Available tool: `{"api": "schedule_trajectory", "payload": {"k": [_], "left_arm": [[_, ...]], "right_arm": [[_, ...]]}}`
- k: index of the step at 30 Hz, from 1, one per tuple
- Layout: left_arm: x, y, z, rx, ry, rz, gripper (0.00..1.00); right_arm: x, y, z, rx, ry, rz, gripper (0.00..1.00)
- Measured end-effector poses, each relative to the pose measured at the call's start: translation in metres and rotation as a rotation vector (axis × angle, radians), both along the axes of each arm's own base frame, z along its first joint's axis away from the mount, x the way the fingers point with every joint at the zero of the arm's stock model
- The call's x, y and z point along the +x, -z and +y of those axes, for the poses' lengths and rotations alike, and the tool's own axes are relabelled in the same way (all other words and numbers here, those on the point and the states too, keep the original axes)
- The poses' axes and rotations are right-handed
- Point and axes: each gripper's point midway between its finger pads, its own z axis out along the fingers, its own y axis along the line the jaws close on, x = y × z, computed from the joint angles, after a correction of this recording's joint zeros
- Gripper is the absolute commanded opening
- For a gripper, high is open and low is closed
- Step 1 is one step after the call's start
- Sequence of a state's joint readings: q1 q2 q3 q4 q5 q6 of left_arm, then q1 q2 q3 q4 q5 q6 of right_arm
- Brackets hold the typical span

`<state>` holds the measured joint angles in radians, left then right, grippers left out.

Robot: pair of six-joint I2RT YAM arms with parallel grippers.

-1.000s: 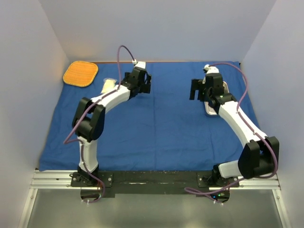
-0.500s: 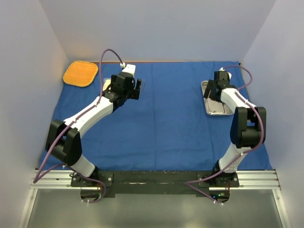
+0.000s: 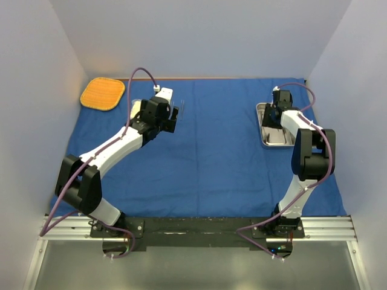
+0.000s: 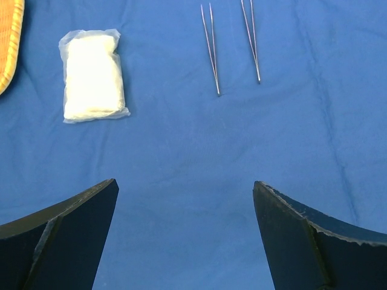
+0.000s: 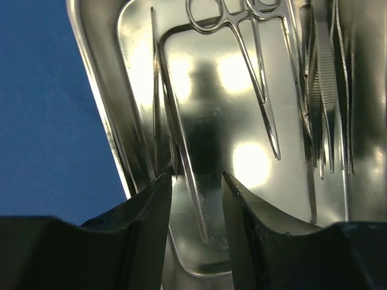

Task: Open and lay out the surgical kit
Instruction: Pick up the medical item from the container.

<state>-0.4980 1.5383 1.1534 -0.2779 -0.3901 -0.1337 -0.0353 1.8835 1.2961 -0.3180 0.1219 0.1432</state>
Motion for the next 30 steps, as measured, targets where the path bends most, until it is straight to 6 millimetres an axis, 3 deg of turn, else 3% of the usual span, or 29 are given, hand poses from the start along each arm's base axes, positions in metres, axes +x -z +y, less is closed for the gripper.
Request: {"api": "schedule_trajectory", "payload": {"k": [6,15,25,30], "left_arm": [[-0.001,0.003,-0.002,-0.007,0.012,0.008,1.0],[-0.001,0.003,-0.004,-0.015,0.021,0.009,1.0],[-0.002,0.004,-0.006,-0.021,0.031,0.013,1.0],[-0.002,0.005,-0.007,-0.02,0.043,0.012,1.0]], "right_arm": [[0.009,0.01,0.009,0.036,-0.08,0.013,0.4],[0.015,0.027,0.01,0.047,-0.12,0.043,0.21],[0.017,0.028,0.007,0.033,-0.14,0.041,0.0],[0.018,0.027,0.011,0.054,-0.141,0.036,0.0]]}}
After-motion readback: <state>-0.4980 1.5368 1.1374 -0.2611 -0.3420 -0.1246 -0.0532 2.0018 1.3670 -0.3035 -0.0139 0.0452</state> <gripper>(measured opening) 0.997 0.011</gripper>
